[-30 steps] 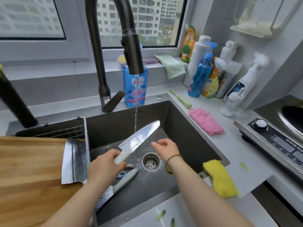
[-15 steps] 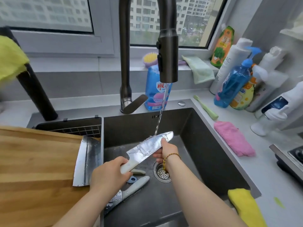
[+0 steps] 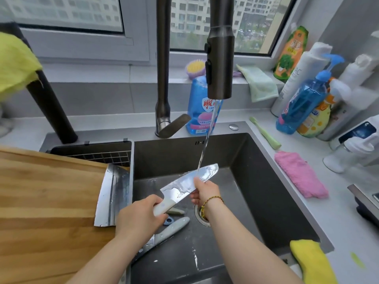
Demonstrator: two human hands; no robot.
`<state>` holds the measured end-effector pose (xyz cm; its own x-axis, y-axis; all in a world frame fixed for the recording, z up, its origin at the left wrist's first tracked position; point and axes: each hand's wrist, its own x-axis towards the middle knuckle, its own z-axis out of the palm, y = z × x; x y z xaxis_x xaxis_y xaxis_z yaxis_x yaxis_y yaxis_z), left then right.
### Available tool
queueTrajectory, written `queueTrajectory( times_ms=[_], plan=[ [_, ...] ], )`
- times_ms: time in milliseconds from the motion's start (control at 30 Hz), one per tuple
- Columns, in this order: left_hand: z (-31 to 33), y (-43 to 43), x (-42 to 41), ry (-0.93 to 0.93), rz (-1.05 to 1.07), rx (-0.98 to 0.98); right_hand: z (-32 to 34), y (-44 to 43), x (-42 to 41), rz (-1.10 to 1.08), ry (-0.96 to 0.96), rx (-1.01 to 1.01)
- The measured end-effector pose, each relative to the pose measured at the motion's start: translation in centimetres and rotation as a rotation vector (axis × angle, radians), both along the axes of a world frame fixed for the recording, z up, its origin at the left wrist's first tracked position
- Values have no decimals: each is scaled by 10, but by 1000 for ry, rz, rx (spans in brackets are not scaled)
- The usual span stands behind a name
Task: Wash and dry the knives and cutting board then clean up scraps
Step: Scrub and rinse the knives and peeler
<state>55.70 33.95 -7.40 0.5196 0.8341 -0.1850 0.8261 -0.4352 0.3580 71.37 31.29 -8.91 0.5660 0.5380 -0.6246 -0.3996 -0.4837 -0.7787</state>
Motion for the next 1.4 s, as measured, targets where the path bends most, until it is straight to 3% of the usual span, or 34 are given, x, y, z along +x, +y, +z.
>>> queueTrajectory(
  times_ms=[133, 333, 533, 733, 933, 1000, 1167, 1333, 1400],
  plan=[
    [3, 3, 1, 2, -10, 15, 4, -7, -15, 195, 43, 31],
    [4, 1, -4, 3, -28, 35, 6, -7, 12, -48, 16, -37],
    [2, -2, 1, -33, -8, 36, -2, -8, -23, 202, 79, 61],
    [-2, -6, 3, -61, -14, 17, -11, -3, -9, -105, -6, -59],
    [-2, -7, 13, -151, 57, -67, -10, -12, -33, 377, 187, 19],
    [-2, -8, 16, -192, 96, -128, -15, -13, -37, 381, 228, 74],
    [-12, -9, 13, -363, 41, -348, -8, -19, -24, 322, -7, -25],
    [-4, 4, 9, -476, 68, -305, -3, -37, 3, 477, -567, -343],
    [1, 6, 12, -564, 119, -390, 2, -44, 10, 584, -754, -484]
  ],
)
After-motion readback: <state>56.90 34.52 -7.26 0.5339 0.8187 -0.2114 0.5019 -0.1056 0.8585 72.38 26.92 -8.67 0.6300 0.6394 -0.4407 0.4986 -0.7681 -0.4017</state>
